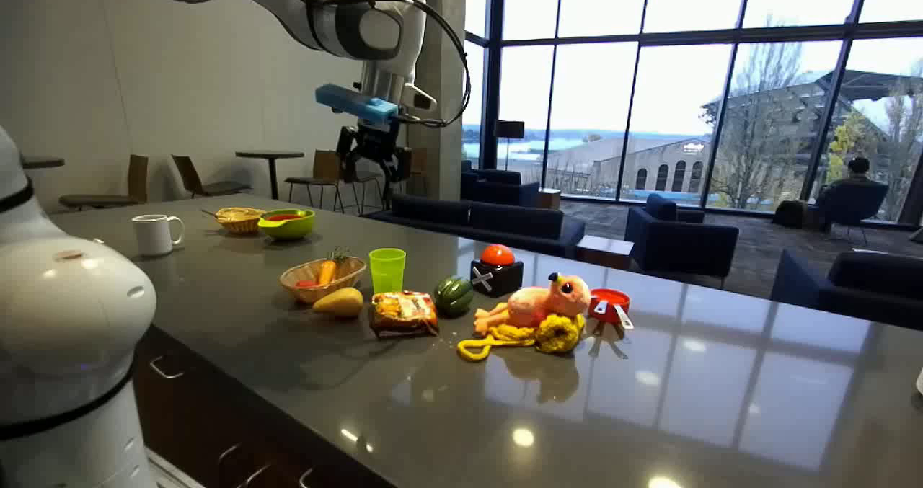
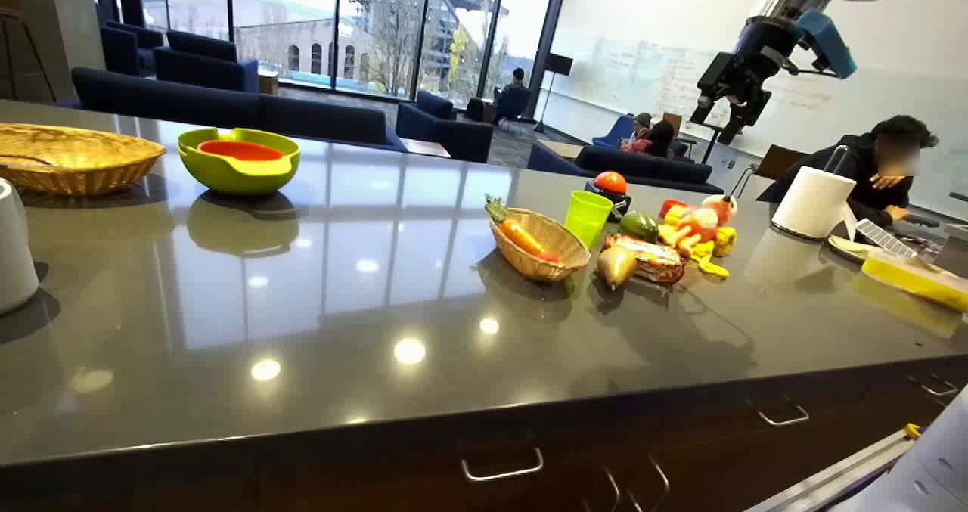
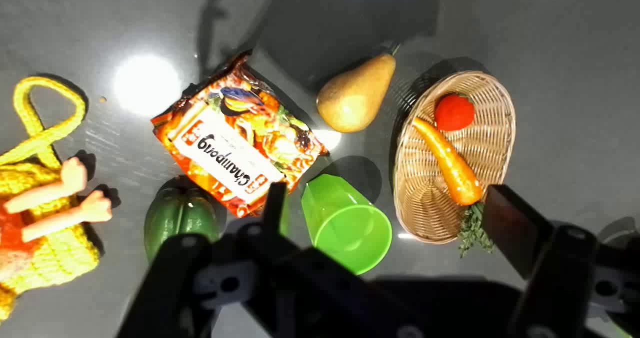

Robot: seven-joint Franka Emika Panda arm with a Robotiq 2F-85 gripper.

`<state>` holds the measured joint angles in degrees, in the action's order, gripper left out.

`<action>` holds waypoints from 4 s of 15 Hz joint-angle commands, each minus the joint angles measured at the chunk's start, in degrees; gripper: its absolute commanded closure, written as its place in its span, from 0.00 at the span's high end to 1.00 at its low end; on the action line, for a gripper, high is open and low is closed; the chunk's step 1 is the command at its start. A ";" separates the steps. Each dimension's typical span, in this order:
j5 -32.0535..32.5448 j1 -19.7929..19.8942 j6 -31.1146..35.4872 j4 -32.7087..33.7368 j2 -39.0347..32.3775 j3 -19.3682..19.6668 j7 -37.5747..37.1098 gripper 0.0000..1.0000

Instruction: Put the green bell pepper in the basket on the right.

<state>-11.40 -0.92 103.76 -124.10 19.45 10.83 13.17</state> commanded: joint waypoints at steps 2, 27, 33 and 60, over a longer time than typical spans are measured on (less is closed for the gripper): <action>-0.40 1.40 -0.15 0.12 -0.14 -1.19 0.37 1.00; 0.38 2.24 10.18 8.67 -16.24 -1.65 6.75 1.00; -0.50 4.67 12.79 18.84 -27.46 -2.67 7.42 1.00; 10.85 6.06 19.48 23.46 -37.02 -4.99 -4.76 1.00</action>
<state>-3.99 4.84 121.65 -101.15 -16.30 5.64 11.02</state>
